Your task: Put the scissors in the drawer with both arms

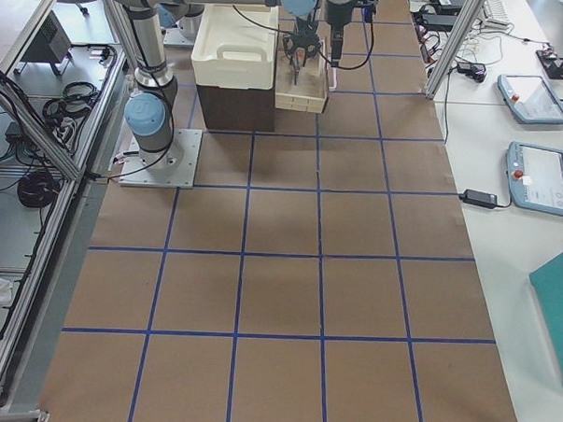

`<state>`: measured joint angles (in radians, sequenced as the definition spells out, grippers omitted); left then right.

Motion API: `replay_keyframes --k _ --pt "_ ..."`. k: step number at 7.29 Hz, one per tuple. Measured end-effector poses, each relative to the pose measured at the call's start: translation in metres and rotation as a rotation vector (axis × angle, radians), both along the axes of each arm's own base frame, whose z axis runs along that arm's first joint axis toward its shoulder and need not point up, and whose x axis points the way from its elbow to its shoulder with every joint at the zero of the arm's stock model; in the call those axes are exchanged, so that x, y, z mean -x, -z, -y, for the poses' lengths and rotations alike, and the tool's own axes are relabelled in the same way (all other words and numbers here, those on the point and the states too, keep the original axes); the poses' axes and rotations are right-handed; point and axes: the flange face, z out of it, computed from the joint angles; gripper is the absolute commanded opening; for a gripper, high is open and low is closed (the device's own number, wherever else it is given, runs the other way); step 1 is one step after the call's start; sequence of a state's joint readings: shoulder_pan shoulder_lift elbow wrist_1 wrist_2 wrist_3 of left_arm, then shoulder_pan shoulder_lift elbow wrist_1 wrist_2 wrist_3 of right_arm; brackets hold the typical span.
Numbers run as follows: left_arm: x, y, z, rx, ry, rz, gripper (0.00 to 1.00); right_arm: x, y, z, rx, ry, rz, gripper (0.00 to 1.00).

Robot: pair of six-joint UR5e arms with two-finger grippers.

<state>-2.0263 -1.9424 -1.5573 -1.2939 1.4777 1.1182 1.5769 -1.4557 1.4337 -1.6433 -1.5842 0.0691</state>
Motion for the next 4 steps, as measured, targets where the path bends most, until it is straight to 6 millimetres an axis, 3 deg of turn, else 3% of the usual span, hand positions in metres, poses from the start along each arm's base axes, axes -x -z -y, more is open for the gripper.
replay_keyframes --k 2,4 --pt "0.000 -0.011 0.000 0.027 -0.005 -0.016 0.98 0.000 0.000 0.000 0.001 0.000 -0.001 1.00" --pt "-0.007 -0.058 -0.004 0.098 -0.016 -0.043 0.98 0.000 0.000 0.000 0.000 0.000 -0.003 1.00"
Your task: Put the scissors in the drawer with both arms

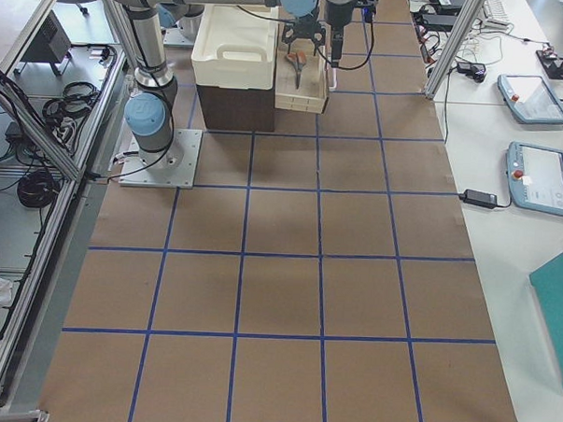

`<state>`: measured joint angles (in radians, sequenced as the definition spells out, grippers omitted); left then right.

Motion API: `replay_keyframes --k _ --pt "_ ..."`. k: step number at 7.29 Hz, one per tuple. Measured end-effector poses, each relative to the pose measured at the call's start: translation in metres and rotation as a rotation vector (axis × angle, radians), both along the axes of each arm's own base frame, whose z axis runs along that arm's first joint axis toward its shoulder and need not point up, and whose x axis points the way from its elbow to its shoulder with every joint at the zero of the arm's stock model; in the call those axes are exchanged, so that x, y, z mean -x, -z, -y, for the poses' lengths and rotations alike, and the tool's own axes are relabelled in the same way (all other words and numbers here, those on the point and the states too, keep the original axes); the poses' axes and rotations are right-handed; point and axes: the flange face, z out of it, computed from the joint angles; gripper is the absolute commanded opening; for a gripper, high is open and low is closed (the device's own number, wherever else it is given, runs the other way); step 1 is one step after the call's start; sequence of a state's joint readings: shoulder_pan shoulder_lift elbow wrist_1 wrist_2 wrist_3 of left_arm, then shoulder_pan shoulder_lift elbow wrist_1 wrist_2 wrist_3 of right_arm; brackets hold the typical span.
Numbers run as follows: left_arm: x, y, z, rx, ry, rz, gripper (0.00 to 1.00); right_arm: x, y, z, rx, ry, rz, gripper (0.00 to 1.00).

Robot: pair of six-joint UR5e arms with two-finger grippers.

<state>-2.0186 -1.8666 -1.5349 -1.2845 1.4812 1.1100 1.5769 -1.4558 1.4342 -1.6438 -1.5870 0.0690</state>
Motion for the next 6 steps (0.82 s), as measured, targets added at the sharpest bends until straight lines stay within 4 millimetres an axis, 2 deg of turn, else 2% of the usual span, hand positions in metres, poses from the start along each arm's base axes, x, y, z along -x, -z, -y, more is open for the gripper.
replay_keyframes --k 1,3,5,6 --pt "-0.015 -0.032 -0.002 0.028 -0.025 -0.006 1.00 0.000 0.000 0.000 0.000 0.000 -0.001 1.00" --pt "-0.080 -0.084 -0.005 -0.018 -0.136 0.015 1.00 0.000 0.002 0.000 -0.004 0.000 -0.001 1.00" --pt "-0.137 -0.130 -0.013 -0.012 -0.405 0.005 1.00 0.000 0.010 -0.002 -0.018 -0.001 0.000 1.00" --pt "-0.162 -0.144 -0.012 0.007 -0.568 0.003 1.00 0.000 0.011 -0.002 -0.021 0.000 0.001 1.00"
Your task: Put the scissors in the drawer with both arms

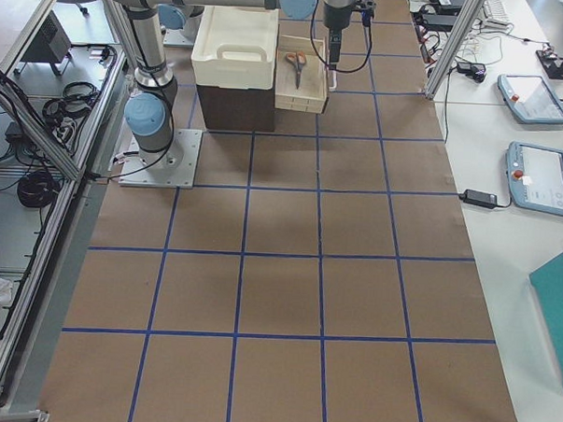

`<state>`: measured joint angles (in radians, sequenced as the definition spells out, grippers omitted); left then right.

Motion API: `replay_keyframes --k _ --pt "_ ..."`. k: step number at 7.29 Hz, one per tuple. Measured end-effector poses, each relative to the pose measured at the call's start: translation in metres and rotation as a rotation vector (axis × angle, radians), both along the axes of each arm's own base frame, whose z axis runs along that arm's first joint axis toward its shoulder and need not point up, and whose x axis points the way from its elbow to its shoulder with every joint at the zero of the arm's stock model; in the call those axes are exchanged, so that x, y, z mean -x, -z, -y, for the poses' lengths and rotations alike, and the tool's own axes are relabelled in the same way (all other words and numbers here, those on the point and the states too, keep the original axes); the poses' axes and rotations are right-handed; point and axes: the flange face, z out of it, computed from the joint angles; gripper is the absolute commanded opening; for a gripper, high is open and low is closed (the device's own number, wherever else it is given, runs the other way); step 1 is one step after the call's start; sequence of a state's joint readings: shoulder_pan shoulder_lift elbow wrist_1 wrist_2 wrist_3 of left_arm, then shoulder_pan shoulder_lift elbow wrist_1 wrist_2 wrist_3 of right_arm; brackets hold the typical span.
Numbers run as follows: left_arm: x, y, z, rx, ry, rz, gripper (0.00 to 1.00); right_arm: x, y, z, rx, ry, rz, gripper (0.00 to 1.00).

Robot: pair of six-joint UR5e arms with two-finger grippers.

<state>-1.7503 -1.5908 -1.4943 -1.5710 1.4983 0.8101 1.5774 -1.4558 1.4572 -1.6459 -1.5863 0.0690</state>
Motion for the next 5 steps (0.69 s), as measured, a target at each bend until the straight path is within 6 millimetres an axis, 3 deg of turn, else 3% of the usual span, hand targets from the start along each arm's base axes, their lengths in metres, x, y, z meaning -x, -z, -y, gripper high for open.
replay_keyframes --k 2,3,5 --pt "-0.055 -0.008 0.011 0.004 -0.393 0.016 1.00 0.000 0.001 0.000 -0.001 0.000 -0.001 1.00" --pt "-0.072 -0.007 0.014 -0.005 -0.545 0.020 1.00 0.000 0.001 0.000 -0.002 0.000 -0.001 1.00" --pt "-0.083 -0.009 0.008 -0.018 -0.720 0.020 1.00 0.000 0.001 0.000 -0.002 -0.001 -0.001 1.00"
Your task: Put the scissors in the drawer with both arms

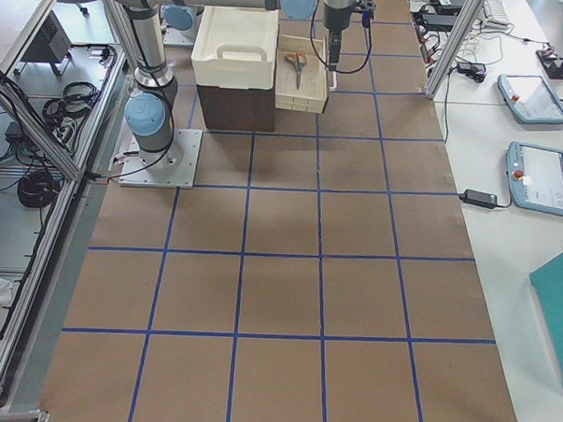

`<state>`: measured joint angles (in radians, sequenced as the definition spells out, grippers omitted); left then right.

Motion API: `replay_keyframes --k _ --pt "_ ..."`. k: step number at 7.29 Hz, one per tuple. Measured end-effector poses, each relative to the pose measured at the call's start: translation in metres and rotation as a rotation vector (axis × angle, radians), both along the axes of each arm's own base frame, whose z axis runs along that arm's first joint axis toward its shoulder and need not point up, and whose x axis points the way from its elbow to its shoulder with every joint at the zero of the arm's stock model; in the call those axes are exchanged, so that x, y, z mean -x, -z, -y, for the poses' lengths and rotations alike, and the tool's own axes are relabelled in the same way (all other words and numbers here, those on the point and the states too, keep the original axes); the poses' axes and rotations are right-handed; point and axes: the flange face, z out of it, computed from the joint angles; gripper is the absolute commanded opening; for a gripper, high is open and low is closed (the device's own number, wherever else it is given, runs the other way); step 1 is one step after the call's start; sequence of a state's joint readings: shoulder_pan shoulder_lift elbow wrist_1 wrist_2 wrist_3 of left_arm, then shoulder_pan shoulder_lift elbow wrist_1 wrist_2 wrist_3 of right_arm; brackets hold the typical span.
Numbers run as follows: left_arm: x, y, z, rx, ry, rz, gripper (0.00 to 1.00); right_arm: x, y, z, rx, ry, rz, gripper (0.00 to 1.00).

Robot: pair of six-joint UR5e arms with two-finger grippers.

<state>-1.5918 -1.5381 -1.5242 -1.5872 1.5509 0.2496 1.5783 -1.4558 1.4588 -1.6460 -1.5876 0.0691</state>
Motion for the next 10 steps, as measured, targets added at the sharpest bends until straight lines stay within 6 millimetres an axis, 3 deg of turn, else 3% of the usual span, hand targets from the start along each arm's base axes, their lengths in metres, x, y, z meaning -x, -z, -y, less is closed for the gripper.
replay_keyframes --k 4,10 --pt "0.000 0.003 -0.010 -0.020 -0.218 -0.028 1.00 0.000 0.001 0.000 -0.001 0.000 -0.001 1.00" --pt "0.000 0.004 -0.022 -0.001 -0.227 -0.025 1.00 0.000 0.001 0.000 -0.003 0.000 -0.002 1.00"
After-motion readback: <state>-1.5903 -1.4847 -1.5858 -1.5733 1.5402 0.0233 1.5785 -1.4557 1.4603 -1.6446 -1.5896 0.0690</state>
